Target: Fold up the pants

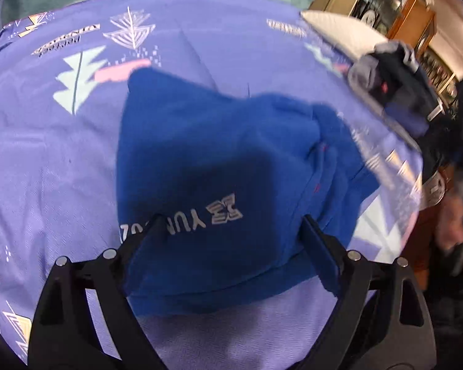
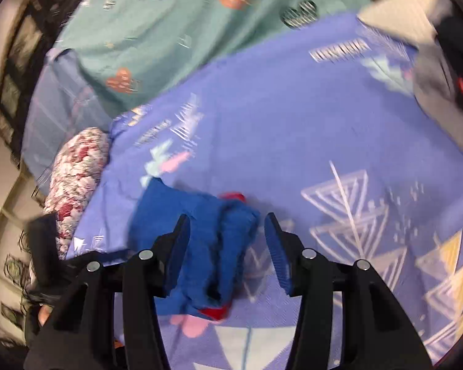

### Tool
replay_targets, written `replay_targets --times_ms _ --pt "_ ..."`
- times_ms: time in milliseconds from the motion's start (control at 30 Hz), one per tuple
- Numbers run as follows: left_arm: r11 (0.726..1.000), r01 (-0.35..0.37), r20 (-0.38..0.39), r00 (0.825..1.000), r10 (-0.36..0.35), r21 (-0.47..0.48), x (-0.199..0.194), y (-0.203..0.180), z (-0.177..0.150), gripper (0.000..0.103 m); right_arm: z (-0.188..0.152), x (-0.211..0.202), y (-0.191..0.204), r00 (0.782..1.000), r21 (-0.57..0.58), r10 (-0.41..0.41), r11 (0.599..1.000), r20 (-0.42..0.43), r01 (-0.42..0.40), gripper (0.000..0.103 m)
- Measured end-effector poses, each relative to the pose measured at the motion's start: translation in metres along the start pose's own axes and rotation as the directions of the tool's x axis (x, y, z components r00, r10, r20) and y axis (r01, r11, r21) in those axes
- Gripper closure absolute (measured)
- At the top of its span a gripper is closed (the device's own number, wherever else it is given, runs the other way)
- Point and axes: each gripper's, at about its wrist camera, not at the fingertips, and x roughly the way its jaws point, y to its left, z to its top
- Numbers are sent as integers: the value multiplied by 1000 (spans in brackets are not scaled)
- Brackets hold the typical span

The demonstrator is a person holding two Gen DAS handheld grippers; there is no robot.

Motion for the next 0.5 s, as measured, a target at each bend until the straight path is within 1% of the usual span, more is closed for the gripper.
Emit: replay_targets --times_ms 33,67,100,133,167,200,233,267,300,367,433,500 --pt "1000 -9 -4 1000 9 6 3 -1 -2 12 7 9 13 996 -13 86 996 -30 -87 36" --pt "1000 -12 -2 1000 12 7 3 -1 -5 12 11 18 19 989 -11 139 990 -56 -140 32" --pt "1000 -10 3 1000 10 2 1 1 -6 12 15 32 25 980 -4 176 984 -91 -177 21" --pt "1000 -4 4 1000 4 -4 0 2 -7 12 16 51 28 973 7 186 982 -137 -187 12" --pt "1000 9 8 1000 -9 -22 -2 6 -10 12 14 71 25 970 25 159 987 -186 -157 11" --pt "999 18 11 1000 -18 -36 -4 10 -11 12 8 101 14 957 50 92 995 -274 -81 11" --pt "998 32 18 999 -31 -49 -7 15 -16 12 1 117 5 942 72 66 996 -330 -44 11" --pt "998 39 19 999 -38 -56 -10 19 -20 12 -2 120 1 947 67 69 996 -313 -51 12" --pt "997 48 23 999 -46 -66 -12 24 -25 12 -2 116 8 949 27 50 999 -312 -44 14" --pt "993 91 52 995 -87 -73 -19 30 -31 12 5 108 25 951 -17 14 1000 -310 -20 14" --pt "993 97 53 994 -94 -65 -20 30 -32 12 16 99 55 955 -73 75 992 -287 -100 14" --pt "996 76 48 996 -74 -45 -19 25 -33 12 32 108 94 952 -141 116 977 -284 -161 14"
